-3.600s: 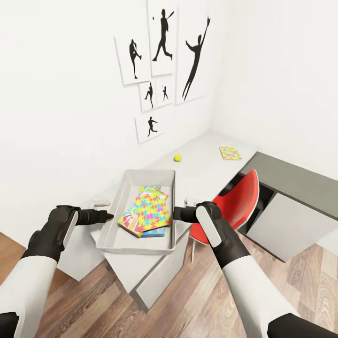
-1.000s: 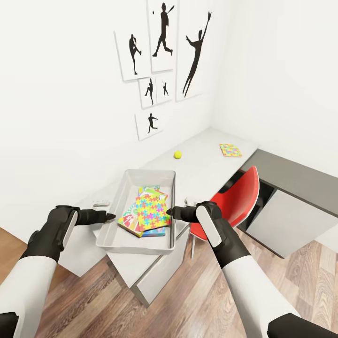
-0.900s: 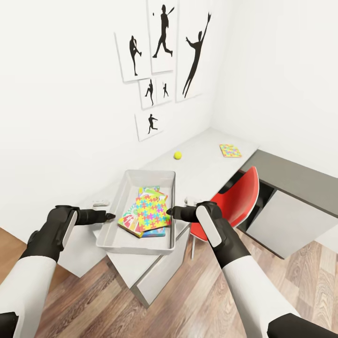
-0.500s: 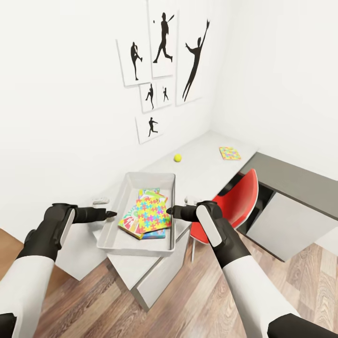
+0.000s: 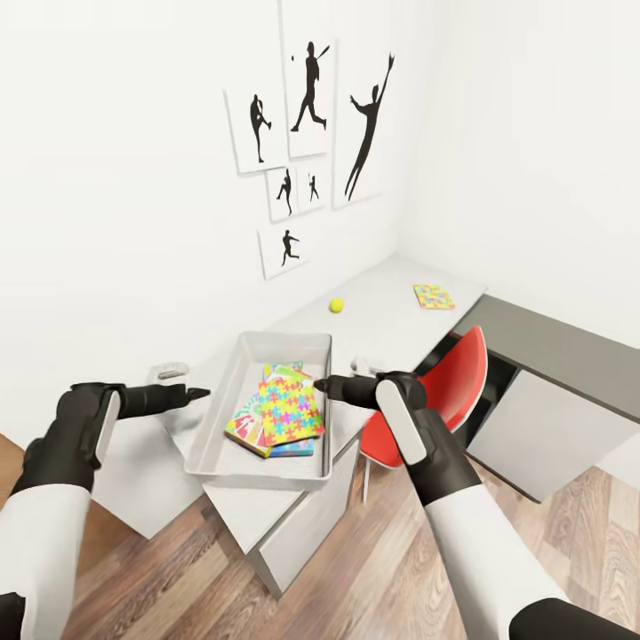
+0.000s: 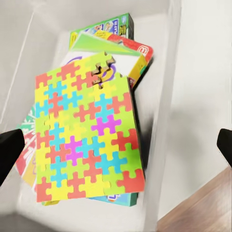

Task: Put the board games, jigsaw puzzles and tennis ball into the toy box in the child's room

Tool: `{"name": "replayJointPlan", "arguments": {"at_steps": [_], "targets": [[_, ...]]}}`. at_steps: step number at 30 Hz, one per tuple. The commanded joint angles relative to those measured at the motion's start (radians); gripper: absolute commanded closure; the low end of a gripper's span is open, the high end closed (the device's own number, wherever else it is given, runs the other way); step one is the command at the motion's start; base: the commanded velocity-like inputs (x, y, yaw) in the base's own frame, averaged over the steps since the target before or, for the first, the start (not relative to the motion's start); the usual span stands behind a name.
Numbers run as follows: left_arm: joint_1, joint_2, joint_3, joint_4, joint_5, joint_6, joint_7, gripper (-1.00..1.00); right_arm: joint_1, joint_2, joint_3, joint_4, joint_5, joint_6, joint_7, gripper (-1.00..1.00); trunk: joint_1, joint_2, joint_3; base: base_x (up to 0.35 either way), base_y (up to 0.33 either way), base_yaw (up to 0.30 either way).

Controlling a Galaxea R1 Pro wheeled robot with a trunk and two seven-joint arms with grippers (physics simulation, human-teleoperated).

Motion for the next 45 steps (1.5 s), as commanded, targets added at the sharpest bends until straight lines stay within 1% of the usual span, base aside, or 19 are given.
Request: {"name": "replayJointPlan", "arguments": {"at_steps": [1, 4, 7, 14, 15, 18, 19, 22, 25, 26, 30, 34, 35, 37, 39, 40, 42, 43, 45], "targets": [[-0.001, 0.001, 0.026, -0.013, -0.011, 0.006, -0.022, -1.0, 0.001, 0.0, -0.001, -0.02, -0.012, 0.003, -0.01, -1.0, 0.001, -0.002, 0.0, 0.0, 0.0, 0.0], [0.0, 0.006, 0.058, -0.027, -0.012, 0.011, -0.046, -1.0, 0.005, 0.0, -0.003, -0.052, -0.016, 0.006, -0.01, -1.0, 0.001, -0.002, 0.005, 0.0, 0.0, 0.0], [0.001, 0.026, 0.092, -0.036, -0.012, 0.014, -0.078, -1.0, 0.01, 0.0, -0.006, -0.093, -0.02, 0.01, -0.009, -1.0, 0.001, -0.002, 0.009, 0.0, 0.0, 0.0], [0.005, 0.103, 0.174, -0.043, -0.012, 0.016, -0.189, -1.0, 0.013, 0.0, -0.029, -0.204, -0.028, 0.019, -0.007, -1.0, 0.001, -0.002, 0.021, 0.0, 0.0, 0.0], [0.008, 0.121, 0.201, -0.043, -0.012, 0.015, -0.229, -1.0, 0.013, -0.003, -0.039, -0.232, -0.034, 0.021, -0.003, -1.0, 0.001, -0.002, 0.022, 0.0, 0.0, 0.0], [0.012, 0.146, 0.25, -0.04, -0.015, 0.013, -0.288, -1.0, 0.015, -0.026, -0.051, -0.269, -0.047, 0.023, 0.01, -1.0, 0.001, -0.002, 0.025, 0.0, 0.0, 0.0], [0.015, 0.162, 0.283, -0.039, -0.017, 0.011, -0.322, -1.0, 0.02, -0.043, -0.057, -0.285, -0.061, 0.023, 0.024, -1.0, 0.001, -0.002, 0.026, 0.0, 0.0, 0.0], [0.024, 0.187, 0.33, -0.038, -0.019, 0.009, -0.364, -1.0, 0.039, -0.07, -0.063, -0.299, -0.086, 0.023, 0.051, -1.0, 0.001, -0.002, 0.027, 0.0, 0.0, 0.0], [0.036, 0.212, 0.368, -0.037, -0.02, 0.007, -0.396, -1.0, 0.059, -0.094, -0.067, -0.307, -0.109, 0.022, 0.076, -1.0, 0.001, -0.002, 0.027, 0.0, 0.0, 0.0], [0.046, 0.227, 0.385, -0.037, -0.019, 0.007, -0.416, -1.0, 0.068, -0.106, -0.068, -0.312, -0.119, 0.021, 0.088, -1.0, 0.001, -0.002, 0.027, 0.0, 0.0, 0.0], [0.079, 0.252, 0.411, -0.036, -0.016, 0.005, -0.461, -1.0, 0.089, -0.126, -0.071, -0.319, -0.132, 0.019, 0.111, -1.0, 0.001, -0.002, 0.028, 0.0, 0.0, 0.0], [0.112, 0.261, 0.434, -0.035, -0.017, 0.004, -0.49, -1.0, 0.126, -0.147, -0.086, -0.325, -0.136, 0.016, 0.147, -1.0, 0.001, -0.002, 0.028, 0.0, 0.0, 0.0], [0.127, 0.264, 0.451, -0.035, -0.018, 0.002, -0.5, -1.0, 0.154, -0.164, -0.105, -0.337, -0.138, 0.015, 0.187, -1.0, 0.001, -0.002, 0.028, 0.0, 0.0, 0.0], [0.141, 0.266, 0.472, -0.035, -0.018, -0.005, -0.507, -1.0, 0.188, -0.181, -0.132, -0.353, -0.14, 0.014, 0.245, -1.0, 0.001, -0.002, 0.028, 0.0, 0.0, 0.0], [0.156, 0.269, 0.497, -0.035, -0.017, -0.016, -0.513, -1.0, 0.227, -0.196, -0.165, -0.367, -0.142, 0.012, 0.32, -1.0, 0.001, -0.002, 0.028, 0.0, 0.0, 0.0], [0.171, 0.27, 0.521, -0.035, -0.017, -0.03, -0.52, -1.0, 0.267, -0.207, -0.203, -0.377, -0.142, 0.006, 0.408, -1.0, 0.001, -0.002, 0.028, 0.0, 0.0, 0.0], [0.187, 0.271, 0.542, -0.035, -0.018, -0.046, -0.531, -1.0, 0.305, -0.215, -0.244, -0.382, -0.141, -0.005, 0.501, -1.0, 0.001, -0.002, 0.028, 0.0, 0.0, 0.0], [0.205, 0.271, 0.557, -0.034, -0.018, -0.061, -0.543, -1.0, 0.343, -0.22, -0.284, -0.385, -0.138, -0.022, 0.593, -1.0, 0.001, -0.002, 0.028, 0.0, 0.0, 0.0], [0.223, 0.271, 0.567, -0.033, -0.018, -0.072, -0.555, -1.0, 0.381, -0.223, -0.322, -0.386, -0.134, -0.044, 0.676, -1.0, 0.001, -0.002, 0.028, 0.0, 0.0, 0.0]]}}
